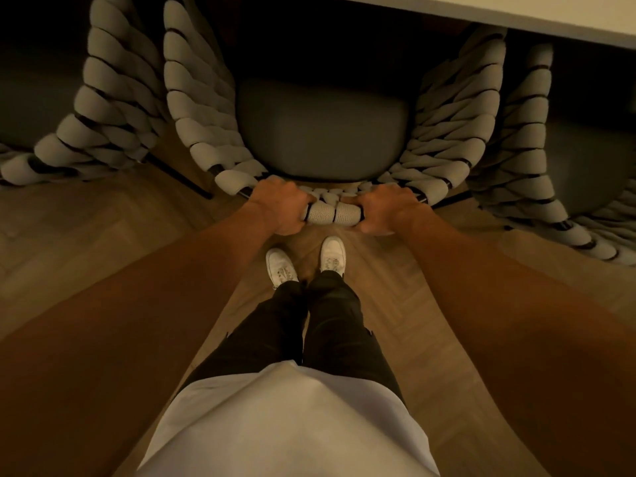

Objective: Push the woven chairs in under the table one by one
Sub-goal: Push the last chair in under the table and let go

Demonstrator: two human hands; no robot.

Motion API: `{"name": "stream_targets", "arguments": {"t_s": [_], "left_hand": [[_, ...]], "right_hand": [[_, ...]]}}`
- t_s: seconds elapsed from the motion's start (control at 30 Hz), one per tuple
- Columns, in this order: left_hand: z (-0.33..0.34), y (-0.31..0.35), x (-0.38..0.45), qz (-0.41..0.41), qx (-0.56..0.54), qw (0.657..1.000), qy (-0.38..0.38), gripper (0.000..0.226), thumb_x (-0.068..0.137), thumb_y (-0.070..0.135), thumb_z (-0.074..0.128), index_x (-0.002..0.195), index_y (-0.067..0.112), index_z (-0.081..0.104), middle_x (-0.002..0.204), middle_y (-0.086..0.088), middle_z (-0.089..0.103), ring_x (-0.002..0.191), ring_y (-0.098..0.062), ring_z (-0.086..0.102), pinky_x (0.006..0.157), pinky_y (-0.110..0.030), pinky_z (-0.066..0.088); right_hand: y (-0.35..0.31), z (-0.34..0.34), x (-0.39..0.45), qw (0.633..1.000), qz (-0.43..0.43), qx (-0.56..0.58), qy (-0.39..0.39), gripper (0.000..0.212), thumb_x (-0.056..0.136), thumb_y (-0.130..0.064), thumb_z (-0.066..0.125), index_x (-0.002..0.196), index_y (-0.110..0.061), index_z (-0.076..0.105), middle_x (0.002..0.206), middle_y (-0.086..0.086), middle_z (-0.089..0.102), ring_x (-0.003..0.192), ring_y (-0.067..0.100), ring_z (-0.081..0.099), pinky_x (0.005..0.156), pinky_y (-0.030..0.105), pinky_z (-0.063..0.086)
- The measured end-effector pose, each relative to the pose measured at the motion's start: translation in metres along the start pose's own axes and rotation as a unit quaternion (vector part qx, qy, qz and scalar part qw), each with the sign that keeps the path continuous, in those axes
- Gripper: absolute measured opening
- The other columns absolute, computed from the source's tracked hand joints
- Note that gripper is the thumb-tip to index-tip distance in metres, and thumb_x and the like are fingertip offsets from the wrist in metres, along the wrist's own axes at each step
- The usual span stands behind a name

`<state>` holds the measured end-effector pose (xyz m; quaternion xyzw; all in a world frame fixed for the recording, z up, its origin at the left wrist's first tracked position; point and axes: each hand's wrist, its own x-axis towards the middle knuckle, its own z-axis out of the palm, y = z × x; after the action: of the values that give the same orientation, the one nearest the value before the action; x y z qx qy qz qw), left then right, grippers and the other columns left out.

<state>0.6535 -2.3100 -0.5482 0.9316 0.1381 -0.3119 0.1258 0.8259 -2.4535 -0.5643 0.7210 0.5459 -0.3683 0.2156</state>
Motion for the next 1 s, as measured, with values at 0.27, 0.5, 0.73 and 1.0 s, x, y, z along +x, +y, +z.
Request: {"name": "stream_targets", "arguments": {"t_s": [0.27,0.5,0.73,1.0], "left_hand": [[-0.003,-0.003,-0.007,0.022,0.004,1.000,-0.020,0.049,0.092,0.048,0.056,0.139,0.037,0.050,0.124,-0.004,0.063,0.111,-0.026,0.061,0.086,-0.038,0.049],[-0.006,-0.007,-0.005,0.014,0.003,1.000,-0.003,0.048,0.090,0.046,0.058,0.136,0.040,0.053,0.117,0.001,0.067,0.104,-0.024,0.064,0.080,-0.038,0.051],[0.001,-0.001,-0.005,-0.038,-0.005,0.999,0.010,0.045,0.087,0.049,0.059,0.132,0.048,0.053,0.112,0.005,0.068,0.101,-0.021,0.064,0.079,-0.038,0.049],[-0.007,0.008,-0.034,-0.085,-0.070,0.994,0.015,0.060,0.083,0.052,0.069,0.137,0.030,0.054,0.130,-0.005,0.062,0.117,-0.026,0.058,0.102,-0.042,0.043]], "right_hand": [[-0.006,0.017,0.003,1.000,0.013,0.003,0.023,0.074,0.083,-0.076,0.054,0.150,-0.049,0.037,0.122,0.003,0.065,0.109,0.030,0.061,0.090,0.044,0.049],[-0.005,0.012,0.006,0.998,0.017,0.004,0.052,0.065,0.081,-0.077,0.055,0.134,-0.040,0.058,0.106,0.002,0.066,0.100,0.026,0.063,0.078,0.039,0.043],[-0.005,0.009,0.005,0.999,0.009,0.013,0.042,0.065,0.083,-0.075,0.052,0.137,-0.040,0.054,0.110,0.002,0.066,0.101,0.026,0.063,0.078,0.040,0.043],[-0.015,-0.004,-0.013,0.999,-0.016,0.012,-0.028,0.110,0.073,-0.078,0.062,0.159,-0.026,0.017,0.153,0.009,0.044,0.134,0.035,0.047,0.103,0.053,0.046]]}}
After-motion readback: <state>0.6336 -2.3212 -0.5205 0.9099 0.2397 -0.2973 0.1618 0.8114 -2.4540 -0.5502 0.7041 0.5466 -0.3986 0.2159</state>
